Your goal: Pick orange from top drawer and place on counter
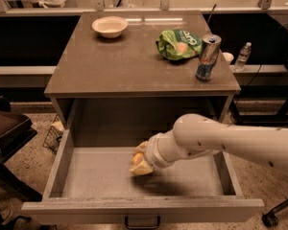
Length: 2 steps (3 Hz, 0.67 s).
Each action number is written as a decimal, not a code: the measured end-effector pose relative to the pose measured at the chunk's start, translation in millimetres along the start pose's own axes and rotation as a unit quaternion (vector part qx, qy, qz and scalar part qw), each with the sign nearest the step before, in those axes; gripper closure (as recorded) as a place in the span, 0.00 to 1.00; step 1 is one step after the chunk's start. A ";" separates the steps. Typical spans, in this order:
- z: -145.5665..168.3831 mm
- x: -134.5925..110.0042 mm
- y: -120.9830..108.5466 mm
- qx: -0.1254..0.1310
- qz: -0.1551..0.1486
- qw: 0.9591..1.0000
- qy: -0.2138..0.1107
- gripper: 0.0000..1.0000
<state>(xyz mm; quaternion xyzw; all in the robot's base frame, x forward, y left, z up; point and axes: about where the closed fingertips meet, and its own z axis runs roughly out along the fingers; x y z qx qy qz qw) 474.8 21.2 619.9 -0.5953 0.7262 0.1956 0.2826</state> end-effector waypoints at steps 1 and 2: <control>-79.6 -47.5 -40.0 0.023 -0.001 0.999 -0.040 1.00; -137.2 -100.7 -74.6 0.017 0.010 0.997 -0.071 1.00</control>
Offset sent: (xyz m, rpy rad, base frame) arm 0.0755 -0.0098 0.3590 0.2839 0.0918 0.1914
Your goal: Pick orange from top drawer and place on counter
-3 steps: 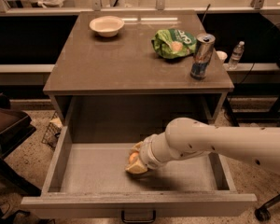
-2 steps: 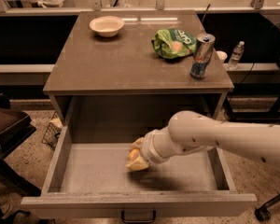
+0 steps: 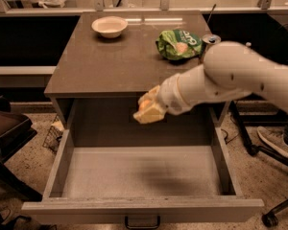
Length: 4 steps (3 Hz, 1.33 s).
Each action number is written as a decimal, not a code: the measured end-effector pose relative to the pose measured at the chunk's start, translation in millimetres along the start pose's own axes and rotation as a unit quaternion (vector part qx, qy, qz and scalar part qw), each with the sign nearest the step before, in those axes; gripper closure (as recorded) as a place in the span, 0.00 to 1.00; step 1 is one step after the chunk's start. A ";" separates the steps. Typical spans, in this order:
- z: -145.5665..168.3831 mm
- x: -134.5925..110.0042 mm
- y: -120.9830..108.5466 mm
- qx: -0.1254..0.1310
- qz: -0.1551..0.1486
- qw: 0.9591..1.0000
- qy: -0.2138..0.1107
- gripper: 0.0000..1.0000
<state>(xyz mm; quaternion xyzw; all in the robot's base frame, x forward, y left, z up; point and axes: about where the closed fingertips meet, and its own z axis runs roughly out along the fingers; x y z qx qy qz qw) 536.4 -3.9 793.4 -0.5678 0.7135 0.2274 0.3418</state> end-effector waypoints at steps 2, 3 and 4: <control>-59.9 -100.9 -16.9 -0.050 -0.022 0.998 -0.035 1.00; -59.9 -100.9 -16.9 -0.050 -0.022 0.998 -0.035 1.00; -33.8 -108.1 -25.7 -0.052 0.001 0.998 -0.043 1.00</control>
Offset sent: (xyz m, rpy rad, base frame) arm 0.0167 0.0142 0.0678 0.0529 0.0343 0.0425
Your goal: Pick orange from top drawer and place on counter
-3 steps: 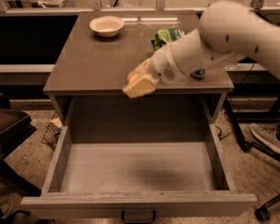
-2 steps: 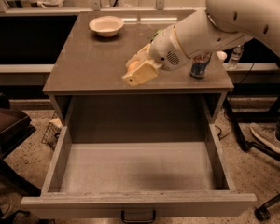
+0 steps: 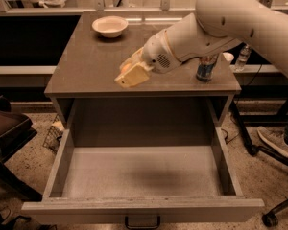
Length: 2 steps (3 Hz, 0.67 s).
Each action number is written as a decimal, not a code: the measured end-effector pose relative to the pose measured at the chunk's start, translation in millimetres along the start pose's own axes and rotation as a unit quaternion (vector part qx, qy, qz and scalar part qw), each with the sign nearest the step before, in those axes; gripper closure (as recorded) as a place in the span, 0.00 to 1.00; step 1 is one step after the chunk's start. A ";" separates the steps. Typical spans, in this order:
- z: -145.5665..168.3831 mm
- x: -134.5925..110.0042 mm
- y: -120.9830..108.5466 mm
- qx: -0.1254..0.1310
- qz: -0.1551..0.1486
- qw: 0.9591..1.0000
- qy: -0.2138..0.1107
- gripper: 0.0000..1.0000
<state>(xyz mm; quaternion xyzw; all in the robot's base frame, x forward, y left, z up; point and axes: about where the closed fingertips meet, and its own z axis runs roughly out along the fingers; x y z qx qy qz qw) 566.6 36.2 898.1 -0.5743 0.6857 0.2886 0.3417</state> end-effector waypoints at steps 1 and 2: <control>41.9 -12.5 -34.9 0.000 0.034 0.999 -0.018 1.00; 90.2 -31.9 -89.5 0.008 0.073 0.997 -0.040 1.00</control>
Offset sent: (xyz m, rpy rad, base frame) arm 0.1647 0.1071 -0.0349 0.1518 0.1237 -0.1615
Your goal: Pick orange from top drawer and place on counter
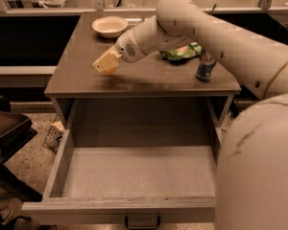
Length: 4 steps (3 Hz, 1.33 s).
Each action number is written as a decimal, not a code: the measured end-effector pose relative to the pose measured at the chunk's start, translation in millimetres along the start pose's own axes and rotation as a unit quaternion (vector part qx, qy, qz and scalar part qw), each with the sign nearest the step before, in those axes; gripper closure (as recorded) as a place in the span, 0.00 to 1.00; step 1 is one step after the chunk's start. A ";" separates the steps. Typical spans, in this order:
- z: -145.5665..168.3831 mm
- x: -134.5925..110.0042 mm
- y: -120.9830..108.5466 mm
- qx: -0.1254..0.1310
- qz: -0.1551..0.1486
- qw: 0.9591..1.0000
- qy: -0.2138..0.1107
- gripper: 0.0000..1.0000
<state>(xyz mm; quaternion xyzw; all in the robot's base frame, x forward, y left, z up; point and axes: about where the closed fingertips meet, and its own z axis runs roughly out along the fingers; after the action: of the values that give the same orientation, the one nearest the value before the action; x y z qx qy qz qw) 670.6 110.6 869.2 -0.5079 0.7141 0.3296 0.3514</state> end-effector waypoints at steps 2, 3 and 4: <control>48.2 1.8 -40.8 0.028 0.055 0.998 0.003 1.00; 63.0 15.3 -42.0 0.037 0.073 0.996 0.022 1.00; 60.3 11.1 -41.4 0.037 0.073 0.996 0.022 0.85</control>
Offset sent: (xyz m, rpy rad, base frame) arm 0.0588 0.0297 -0.0544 -0.0167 0.1031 -0.1678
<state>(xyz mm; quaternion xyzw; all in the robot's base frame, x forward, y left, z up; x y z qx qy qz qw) 717.6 144.0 822.9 -0.4485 0.7682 0.3167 0.3293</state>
